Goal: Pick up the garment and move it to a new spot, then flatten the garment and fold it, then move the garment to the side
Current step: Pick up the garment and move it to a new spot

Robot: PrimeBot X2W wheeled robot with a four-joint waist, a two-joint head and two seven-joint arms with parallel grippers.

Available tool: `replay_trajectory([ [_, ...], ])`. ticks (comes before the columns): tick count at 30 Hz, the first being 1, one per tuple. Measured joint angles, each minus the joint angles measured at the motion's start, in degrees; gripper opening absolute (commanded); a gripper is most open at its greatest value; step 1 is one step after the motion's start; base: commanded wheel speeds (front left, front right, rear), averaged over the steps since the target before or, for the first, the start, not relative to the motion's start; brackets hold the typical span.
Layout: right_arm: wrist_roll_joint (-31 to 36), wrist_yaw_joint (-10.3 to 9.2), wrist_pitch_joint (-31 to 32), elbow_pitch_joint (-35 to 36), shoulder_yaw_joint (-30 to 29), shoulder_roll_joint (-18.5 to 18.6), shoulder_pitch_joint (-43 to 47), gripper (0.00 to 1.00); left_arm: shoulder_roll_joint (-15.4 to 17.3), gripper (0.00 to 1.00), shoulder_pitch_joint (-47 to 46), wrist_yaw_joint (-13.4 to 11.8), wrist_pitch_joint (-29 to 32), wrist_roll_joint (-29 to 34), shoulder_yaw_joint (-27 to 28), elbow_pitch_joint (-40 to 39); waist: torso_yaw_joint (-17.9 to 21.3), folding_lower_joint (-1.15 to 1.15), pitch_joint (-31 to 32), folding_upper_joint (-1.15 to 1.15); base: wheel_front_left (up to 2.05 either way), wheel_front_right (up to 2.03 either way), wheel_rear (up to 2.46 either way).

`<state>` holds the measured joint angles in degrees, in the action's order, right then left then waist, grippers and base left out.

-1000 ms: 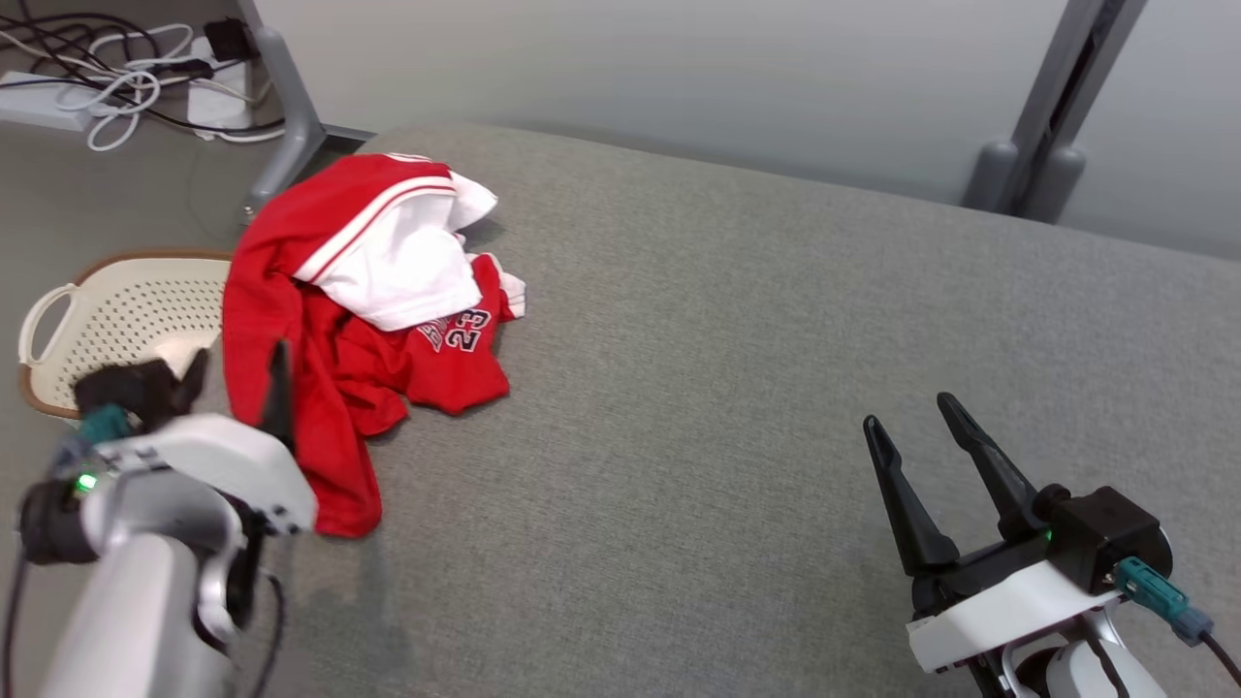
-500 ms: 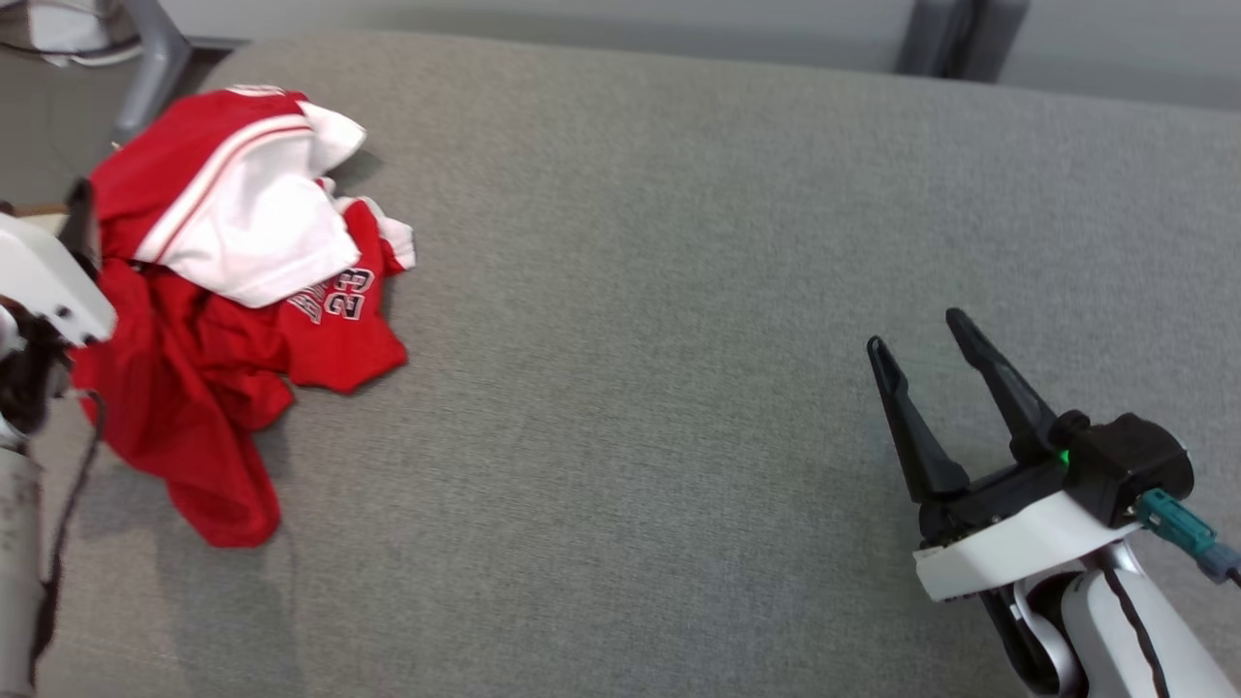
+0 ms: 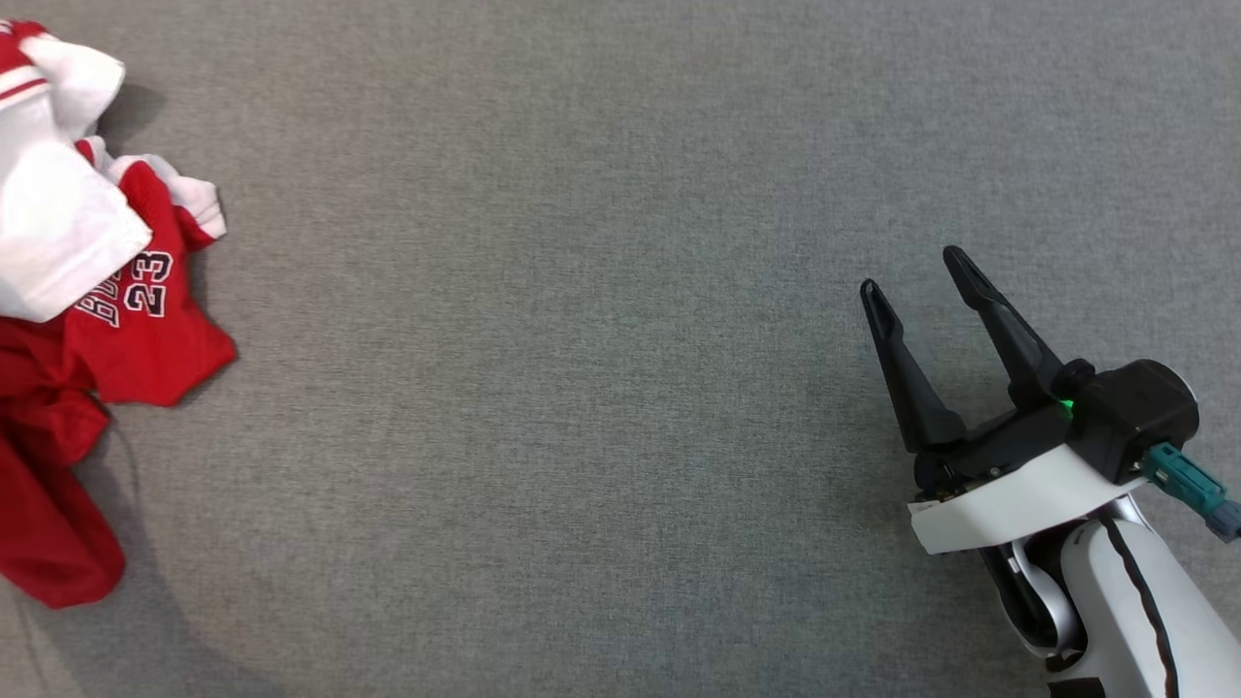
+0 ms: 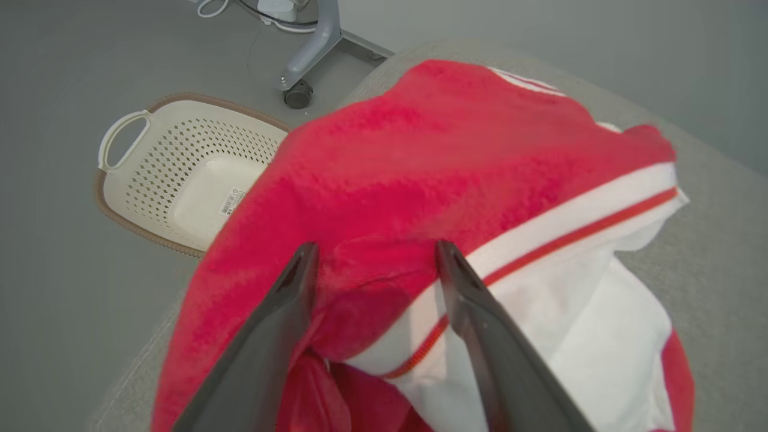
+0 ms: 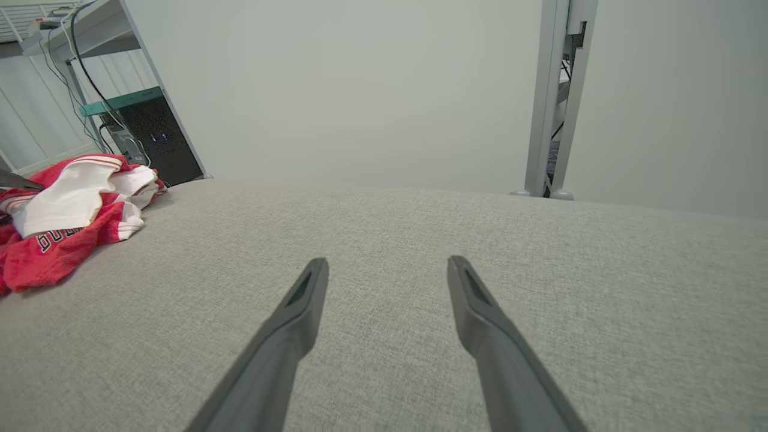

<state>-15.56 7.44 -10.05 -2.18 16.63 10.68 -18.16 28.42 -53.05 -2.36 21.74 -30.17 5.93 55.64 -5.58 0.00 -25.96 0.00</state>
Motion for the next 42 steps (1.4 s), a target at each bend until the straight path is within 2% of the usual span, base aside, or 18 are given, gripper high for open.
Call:
replay_trajectory([
  [1, 0.00, 0.00, -0.08, -0.03, -0.11, 0.01, -0.05, 1.00, 0.22, 1.00, -0.17, 0.03, 0.52, 0.03, -0.22, 0.89, 0.40, 0.00, -0.51, 0.00, 0.00, 0.00, 0.00],
  [2, 0.00, 0.00, -0.10, -0.10, -0.29, -0.01, -0.07, 1.00, 0.29, 0.95, -0.23, 0.33, 1.26, 0.03, -0.40, 1.82, 0.69, 0.00, -0.99, 0.00, 0.00, 0.00, 0.00],
  [4, 0.01, 0.00, -0.27, -0.30, -0.59, -0.02, -0.04, 1.00, 0.25, 0.48, -0.25, 0.86, 2.48, 0.10, -1.12, 3.22, 1.04, 0.00, -1.75, 0.00, 0.00, 0.00, 0.00],
  [5, 0.08, 0.00, -0.48, -0.37, -0.62, -0.02, -0.03, 1.00, 0.25, 0.32, -0.39, 1.05, 2.53, 0.18, -1.42, 3.55, 1.06, 0.00, -1.99, 0.00, 0.00, 0.00, 0.00],
  [6, 0.13, 0.00, -0.52, -0.48, -0.63, -0.07, -0.03, 1.00, 0.29, 0.00, -0.70, 1.26, 2.49, 0.41, -1.67, 3.75, 0.96, 0.00, -2.09, 0.00, 0.00, 0.00, 0.00],
  [11, 0.15, 0.00, -0.66, -1.15, -0.05, -0.49, -0.05, 1.00, -0.05, 0.00, -1.76, 1.89, -0.04, 0.98, -2.77, 4.09, 0.18, 0.00, -1.22, 0.00, 0.00, 0.00, 0.00],
  [15, -0.20, 0.00, -1.35, -3.09, 0.42, -0.89, 0.25, 1.00, -1.02, 0.00, -2.77, 3.71, -3.89, 2.46, -4.94, 2.34, -0.34, 0.00, 2.41, 0.00, 0.00, 0.00, 0.00],
  [25, -1.91, 0.00, -2.97, -6.31, 0.59, -2.47, 3.60, 1.00, -2.21, 0.00, -3.32, 6.99, -4.01, 3.92, -9.17, -5.55, 0.41, 0.00, 11.93, 0.00, 0.00, 0.00, 0.00],
  [30, -2.71, 0.00, -3.61, -7.71, 0.71, -3.25, 5.36, 1.00, -3.65, 0.00, -1.75, 8.39, -2.29, 3.14, -11.04, -13.91, 2.24, 0.00, 16.23, 0.00, 0.00, 0.00, 0.00],
  [34, -3.15, 0.00, -4.10, -8.32, 0.08, -3.55, 7.07, 1.00, -6.22, 0.00, 2.38, 8.84, 0.75, 0.86, -12.48, -22.76, 4.43, 0.00, 19.19, 0.00, 0.00, 0.00, 0.00],
  [37, -3.24, 0.00, -4.15, -8.47, -0.51, -3.53, 8.35, 1.00, -8.31, 0.00, 6.59, 8.82, 3.54, -0.57, -13.94, -30.30, 6.37, 0.00, 20.85, 0.00, 0.00, 0.00, 0.00],
  [42, -3.43, 0.00, -4.27, -8.27, -1.13, -3.36, 9.45, 1.00, -12.51, 0.00, 14.12, 7.22, 7.12, -1.76, -17.12, -42.61, 9.57, 0.00, 22.50, 0.00, 0.00, 0.00, 0.00],
])
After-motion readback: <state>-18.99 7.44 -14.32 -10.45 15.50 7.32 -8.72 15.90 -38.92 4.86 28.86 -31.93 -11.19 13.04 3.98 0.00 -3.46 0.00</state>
